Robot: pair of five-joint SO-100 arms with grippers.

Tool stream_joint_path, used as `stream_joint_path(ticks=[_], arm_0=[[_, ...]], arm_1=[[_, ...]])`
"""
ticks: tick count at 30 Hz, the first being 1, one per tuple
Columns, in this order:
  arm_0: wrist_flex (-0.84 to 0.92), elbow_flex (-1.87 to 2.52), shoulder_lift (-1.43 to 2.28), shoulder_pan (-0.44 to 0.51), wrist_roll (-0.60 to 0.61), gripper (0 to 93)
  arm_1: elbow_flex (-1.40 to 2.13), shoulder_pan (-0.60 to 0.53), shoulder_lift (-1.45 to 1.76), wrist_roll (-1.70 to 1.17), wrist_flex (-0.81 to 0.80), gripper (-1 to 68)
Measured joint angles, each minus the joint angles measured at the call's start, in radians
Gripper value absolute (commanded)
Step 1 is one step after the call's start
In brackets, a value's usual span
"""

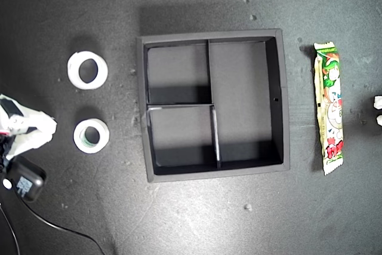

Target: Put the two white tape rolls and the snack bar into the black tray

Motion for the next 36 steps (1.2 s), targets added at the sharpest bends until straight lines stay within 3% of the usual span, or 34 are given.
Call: stream_joint_path(ticks=[4,26,29,32,36], arm_0=[[0.000,0.000,0.000,0.000,0.000,0.3],[0.000,0.000,0.000,0.000,0.000,0.4],[0.000,0.000,0.000,0.000,0.046,0.4],[0.000,0.000,0.000,-0.002,0.041,0.6],[0.000,0.000,0.000,-0.089,0.021,0.6]], arm_1=[[0.000,0.046,0.000,-0.002,0.000,7.2],[0.000,0.048,0.002,-0.002,0.000,7.2],[0.000,0.048,0.002,-0.002,0.000,7.2],[0.000,0.092,0.002,-0.003,0.000,7.2],[0.000,0.167,0.002,-0.005,0.000,7.2]])
